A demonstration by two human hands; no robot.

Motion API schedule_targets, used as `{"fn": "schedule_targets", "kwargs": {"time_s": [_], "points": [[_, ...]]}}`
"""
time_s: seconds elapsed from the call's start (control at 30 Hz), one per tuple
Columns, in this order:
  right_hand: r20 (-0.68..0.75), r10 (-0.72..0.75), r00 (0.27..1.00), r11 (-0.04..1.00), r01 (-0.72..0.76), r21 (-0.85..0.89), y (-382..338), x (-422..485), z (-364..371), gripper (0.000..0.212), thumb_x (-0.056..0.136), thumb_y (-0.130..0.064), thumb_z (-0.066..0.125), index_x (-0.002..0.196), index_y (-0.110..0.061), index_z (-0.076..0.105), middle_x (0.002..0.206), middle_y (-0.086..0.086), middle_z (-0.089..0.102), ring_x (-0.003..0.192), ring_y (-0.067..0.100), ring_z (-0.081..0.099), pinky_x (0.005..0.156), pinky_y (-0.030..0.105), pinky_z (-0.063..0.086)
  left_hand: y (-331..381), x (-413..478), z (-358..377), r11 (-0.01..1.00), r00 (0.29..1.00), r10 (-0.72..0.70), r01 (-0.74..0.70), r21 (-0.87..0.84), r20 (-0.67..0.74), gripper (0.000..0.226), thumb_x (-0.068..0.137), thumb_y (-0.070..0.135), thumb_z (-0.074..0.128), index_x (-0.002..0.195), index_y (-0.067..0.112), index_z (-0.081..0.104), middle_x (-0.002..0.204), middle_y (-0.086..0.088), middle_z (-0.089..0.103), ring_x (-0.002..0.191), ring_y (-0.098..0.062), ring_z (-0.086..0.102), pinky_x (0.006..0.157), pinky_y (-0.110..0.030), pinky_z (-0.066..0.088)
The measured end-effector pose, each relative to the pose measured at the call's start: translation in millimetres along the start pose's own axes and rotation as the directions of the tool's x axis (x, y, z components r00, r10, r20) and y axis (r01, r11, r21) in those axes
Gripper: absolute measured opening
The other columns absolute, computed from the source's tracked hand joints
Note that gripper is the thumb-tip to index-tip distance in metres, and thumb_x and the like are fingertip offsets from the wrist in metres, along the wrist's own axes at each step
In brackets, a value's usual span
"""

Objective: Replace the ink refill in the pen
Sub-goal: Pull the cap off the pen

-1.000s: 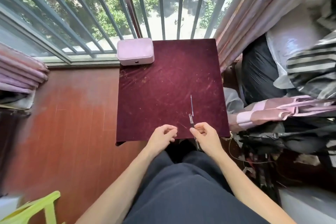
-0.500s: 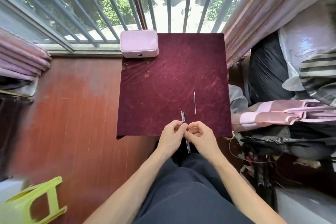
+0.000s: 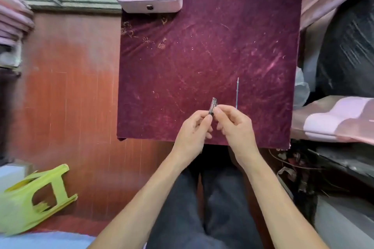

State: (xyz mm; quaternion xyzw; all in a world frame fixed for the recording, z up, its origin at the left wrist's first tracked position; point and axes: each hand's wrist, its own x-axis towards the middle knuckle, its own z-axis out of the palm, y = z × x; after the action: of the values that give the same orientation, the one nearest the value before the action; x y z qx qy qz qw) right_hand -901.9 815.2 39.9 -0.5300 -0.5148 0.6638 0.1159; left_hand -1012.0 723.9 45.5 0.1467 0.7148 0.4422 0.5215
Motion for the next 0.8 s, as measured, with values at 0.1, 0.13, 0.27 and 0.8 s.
{"fn": "schedule_targets", "kwargs": {"time_s": [0.1, 0.13, 0.27, 0.8], "points": [[-0.040, -0.014, 0.999, 1.000, 0.013, -0.028, 33.6, 37.5, 4.3, 0.010, 0.100, -0.019, 0.074, 0.099, -0.025, 0.082, 0.081, -0.019, 0.078, 0.064, -0.006, 0.063, 0.061, 0.010, 0.050, -35.4, 38.8, 0.8, 0.997, 0.999, 0.026, -0.024, 0.076, -0.019, 0.022, 0.107, 0.026, 0.048, 0.109, 0.033, 0.069, 0.074, 0.014, 0.062, 0.064, -0.003, 0.057, 0.066, -0.020, 0.047], [-0.047, -0.013, 0.999, 0.999, 0.011, -0.036, 44.6, 48.1, 5.8, 0.010, 0.099, -0.019, 0.075, 0.098, -0.026, 0.082, 0.081, -0.019, 0.078, 0.064, -0.005, 0.064, 0.061, 0.010, 0.049, -47.6, 49.9, 0.5, 0.993, 0.999, 0.040, -0.037, 0.115, -0.021, 0.023, 0.107, 0.026, 0.047, 0.112, 0.032, 0.069, 0.076, 0.015, 0.062, 0.065, 0.000, 0.056, 0.067, -0.018, 0.046], [-0.041, -0.016, 0.999, 0.999, 0.014, -0.039, 83.2, 79.7, 10.6, 0.011, 0.098, -0.028, 0.077, 0.106, -0.024, 0.084, 0.083, -0.019, 0.078, 0.068, -0.008, 0.066, 0.065, 0.009, 0.050, -85.3, 81.2, -2.4, 0.965, 0.993, 0.119, -0.111, 0.236, -0.018, 0.028, 0.107, 0.027, 0.048, 0.126, 0.023, 0.068, 0.086, 0.024, 0.065, 0.081, 0.007, 0.063, 0.076, -0.005, 0.043], [0.065, -0.073, 0.995, 0.997, 0.072, 0.010, 97.0, 114.6, 30.7, 0.015, 0.104, -0.032, 0.069, 0.104, -0.029, 0.084, 0.068, -0.022, 0.068, 0.062, -0.004, 0.056, 0.062, 0.010, 0.048, -95.4, 113.3, -9.7, 0.992, 0.994, 0.103, -0.105, -0.063, -0.044, 0.024, 0.106, 0.034, 0.049, 0.107, 0.020, 0.068, 0.063, 0.016, 0.053, 0.055, 0.001, 0.044, 0.053, -0.017, 0.038]]}}
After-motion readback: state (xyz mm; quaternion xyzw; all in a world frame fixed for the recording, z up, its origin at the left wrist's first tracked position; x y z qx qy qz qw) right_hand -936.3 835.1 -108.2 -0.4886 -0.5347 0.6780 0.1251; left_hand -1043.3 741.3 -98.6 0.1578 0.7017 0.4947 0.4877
